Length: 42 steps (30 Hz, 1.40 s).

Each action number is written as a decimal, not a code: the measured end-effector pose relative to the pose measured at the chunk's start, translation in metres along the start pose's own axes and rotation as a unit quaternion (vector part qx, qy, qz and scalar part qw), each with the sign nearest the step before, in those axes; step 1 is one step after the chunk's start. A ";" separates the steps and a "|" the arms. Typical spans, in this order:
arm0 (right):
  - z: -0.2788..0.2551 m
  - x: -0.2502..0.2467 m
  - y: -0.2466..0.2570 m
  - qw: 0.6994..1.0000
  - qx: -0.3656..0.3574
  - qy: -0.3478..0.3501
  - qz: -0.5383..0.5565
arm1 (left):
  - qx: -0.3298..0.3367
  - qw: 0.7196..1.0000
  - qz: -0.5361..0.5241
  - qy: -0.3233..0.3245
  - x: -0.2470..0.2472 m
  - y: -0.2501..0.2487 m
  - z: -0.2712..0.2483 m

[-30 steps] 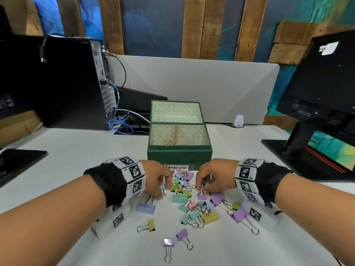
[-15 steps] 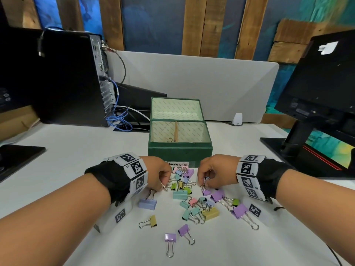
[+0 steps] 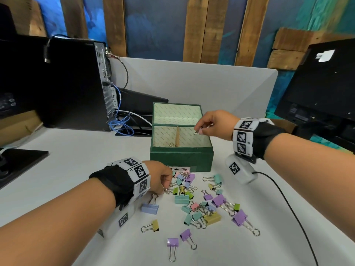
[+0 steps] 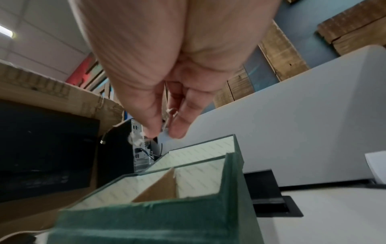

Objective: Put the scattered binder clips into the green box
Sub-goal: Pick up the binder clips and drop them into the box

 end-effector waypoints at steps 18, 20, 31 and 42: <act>-0.081 0.007 -0.028 0.977 -0.028 0.204 -0.054 | 0.033 0.996 -0.038 -0.075 -0.016 -0.001 -0.005; -0.093 0.012 -0.032 0.959 -0.024 0.272 -0.068 | 0.021 0.994 -0.062 -0.091 -0.027 -0.004 -0.001; -0.092 0.031 -0.031 0.951 -0.033 0.278 -0.129 | -0.135 0.941 -0.232 -0.207 -0.067 -0.022 0.046; -0.093 0.033 -0.034 0.965 -0.027 0.243 -0.098 | -0.086 0.944 -0.236 -0.213 -0.067 -0.030 0.051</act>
Point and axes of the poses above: each hand's wrist, its own z-axis towards the middle knuckle, its own x-axis out of the palm, y = z × x, the point moved 1 cm from there along z, towards the middle knuckle, and after that the axes turned 14 degrees about -y, right-handed, at the moved point
